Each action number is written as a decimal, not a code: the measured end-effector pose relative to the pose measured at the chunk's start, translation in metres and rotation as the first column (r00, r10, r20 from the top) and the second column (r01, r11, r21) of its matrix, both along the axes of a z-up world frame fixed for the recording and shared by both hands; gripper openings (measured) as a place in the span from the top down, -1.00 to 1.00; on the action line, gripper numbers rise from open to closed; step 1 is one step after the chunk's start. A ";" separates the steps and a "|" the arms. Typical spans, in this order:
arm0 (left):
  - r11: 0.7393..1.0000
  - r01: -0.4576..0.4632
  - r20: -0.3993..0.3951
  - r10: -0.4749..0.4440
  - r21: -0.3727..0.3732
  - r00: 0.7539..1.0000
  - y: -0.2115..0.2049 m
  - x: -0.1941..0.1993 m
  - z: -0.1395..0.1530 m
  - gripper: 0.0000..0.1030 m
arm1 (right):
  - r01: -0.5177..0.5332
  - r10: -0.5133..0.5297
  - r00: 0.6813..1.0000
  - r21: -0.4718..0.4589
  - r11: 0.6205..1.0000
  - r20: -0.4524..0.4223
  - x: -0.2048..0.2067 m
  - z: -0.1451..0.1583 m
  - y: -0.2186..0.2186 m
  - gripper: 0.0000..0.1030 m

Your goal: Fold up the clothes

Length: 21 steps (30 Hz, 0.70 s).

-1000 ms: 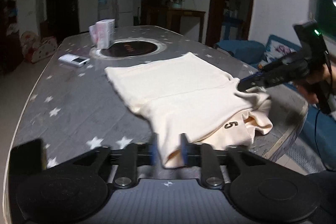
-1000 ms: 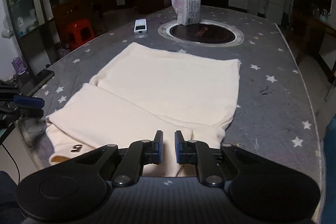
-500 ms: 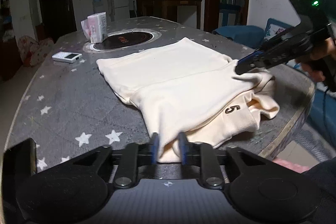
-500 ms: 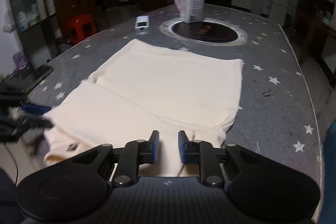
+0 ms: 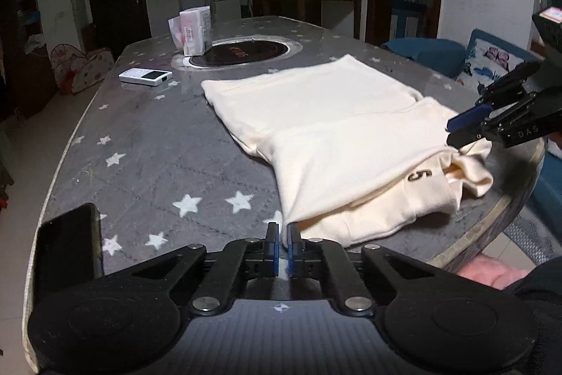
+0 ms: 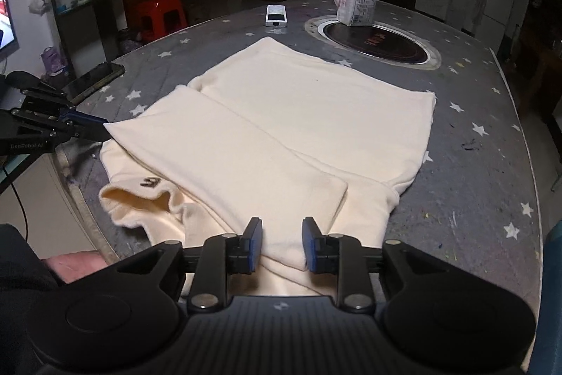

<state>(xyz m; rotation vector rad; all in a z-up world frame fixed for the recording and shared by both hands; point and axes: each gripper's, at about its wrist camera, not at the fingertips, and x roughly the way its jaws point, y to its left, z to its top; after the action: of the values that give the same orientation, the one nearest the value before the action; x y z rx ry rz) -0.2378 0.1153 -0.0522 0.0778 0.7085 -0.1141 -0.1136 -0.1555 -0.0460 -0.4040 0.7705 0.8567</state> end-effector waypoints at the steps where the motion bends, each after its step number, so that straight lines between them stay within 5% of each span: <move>1: 1.000 0.004 0.002 -0.004 -0.002 1.000 0.002 0.001 0.004 0.81 | 0.002 -0.002 1.000 0.013 1.000 -0.003 0.003 0.004 -0.001 0.52; 10: 0.990 0.086 0.078 -0.077 -0.112 0.994 -0.011 0.045 0.035 0.77 | 0.025 -0.027 0.999 0.063 0.998 0.031 0.029 0.012 0.011 0.52; 17: 0.985 0.083 0.034 -0.079 -0.152 0.996 -0.029 0.096 0.011 0.77 | 0.020 -0.022 1.000 0.066 0.998 0.021 0.035 -0.002 0.023 0.52; 21: 0.994 0.027 0.019 -0.025 -0.102 1.000 -0.023 0.101 -0.003 0.76 | 0.018 -0.019 1.000 0.055 0.998 0.010 0.037 -0.010 0.022 0.52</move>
<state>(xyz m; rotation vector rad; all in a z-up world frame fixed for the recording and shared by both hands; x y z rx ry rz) -0.1370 0.0918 -0.0555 -0.0104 0.6834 -0.1744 -0.0768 -0.1332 -0.0559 -0.3521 0.7381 0.8556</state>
